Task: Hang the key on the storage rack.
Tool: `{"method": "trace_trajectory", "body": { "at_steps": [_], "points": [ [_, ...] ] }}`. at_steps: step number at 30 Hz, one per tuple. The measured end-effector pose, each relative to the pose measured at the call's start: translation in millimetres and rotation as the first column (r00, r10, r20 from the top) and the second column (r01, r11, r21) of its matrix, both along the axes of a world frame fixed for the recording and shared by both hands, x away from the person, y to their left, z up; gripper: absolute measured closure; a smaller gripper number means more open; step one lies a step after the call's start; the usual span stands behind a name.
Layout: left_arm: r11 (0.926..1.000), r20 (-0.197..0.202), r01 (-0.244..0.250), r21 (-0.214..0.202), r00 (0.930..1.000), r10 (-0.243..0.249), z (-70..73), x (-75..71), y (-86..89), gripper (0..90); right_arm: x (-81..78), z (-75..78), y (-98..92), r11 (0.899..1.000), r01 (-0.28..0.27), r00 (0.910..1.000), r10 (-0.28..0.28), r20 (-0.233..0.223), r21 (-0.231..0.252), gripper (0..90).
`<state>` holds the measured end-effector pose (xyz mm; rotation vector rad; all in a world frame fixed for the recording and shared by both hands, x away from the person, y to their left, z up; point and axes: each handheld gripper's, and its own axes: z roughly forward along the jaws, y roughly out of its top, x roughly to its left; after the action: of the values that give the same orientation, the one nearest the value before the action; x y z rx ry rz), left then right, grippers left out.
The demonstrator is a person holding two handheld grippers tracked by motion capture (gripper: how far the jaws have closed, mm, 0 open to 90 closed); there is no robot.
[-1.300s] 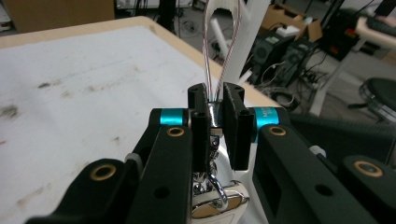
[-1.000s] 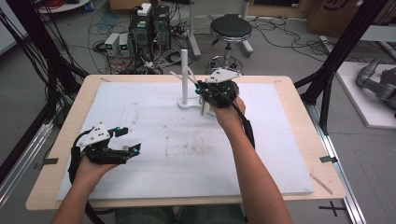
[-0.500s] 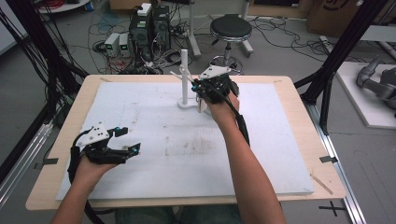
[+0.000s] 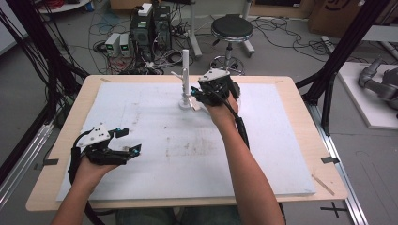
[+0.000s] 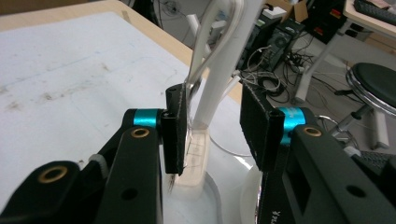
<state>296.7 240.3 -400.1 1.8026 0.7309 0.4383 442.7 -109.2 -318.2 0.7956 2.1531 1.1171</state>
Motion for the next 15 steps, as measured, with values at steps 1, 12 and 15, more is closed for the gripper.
{"method": "trace_trajectory", "body": {
  "at_steps": [1, 12, 15],
  "points": [
    [1.0000, 0.000, 0.000, 0.000, 1.0000, 0.000, 0.0, 0.0, 0.0, 18.5, 0.0, 0.0, 0.0, 1.000, 0.000, 1.0000, 0.000, 0.000, 0.000, 62.3],
    [0.9999, -0.001, -0.013, 0.008, 0.9999, 0.013, 0.3, -0.5, 0.2, 18.5, -16.0, 10.5, -22.5, 0.999, 0.006, 1.0000, -0.006, 0.001, 0.032, 43.7],
    [0.9998, 0.000, -0.017, 0.012, 0.9998, 0.017, 0.3, -0.3, 1.2, 18.5, -32.4, 10.0, -37.8, 0.999, -0.004, 0.9989, 0.002, 0.046, 0.050, 42.2]
  ]
}}
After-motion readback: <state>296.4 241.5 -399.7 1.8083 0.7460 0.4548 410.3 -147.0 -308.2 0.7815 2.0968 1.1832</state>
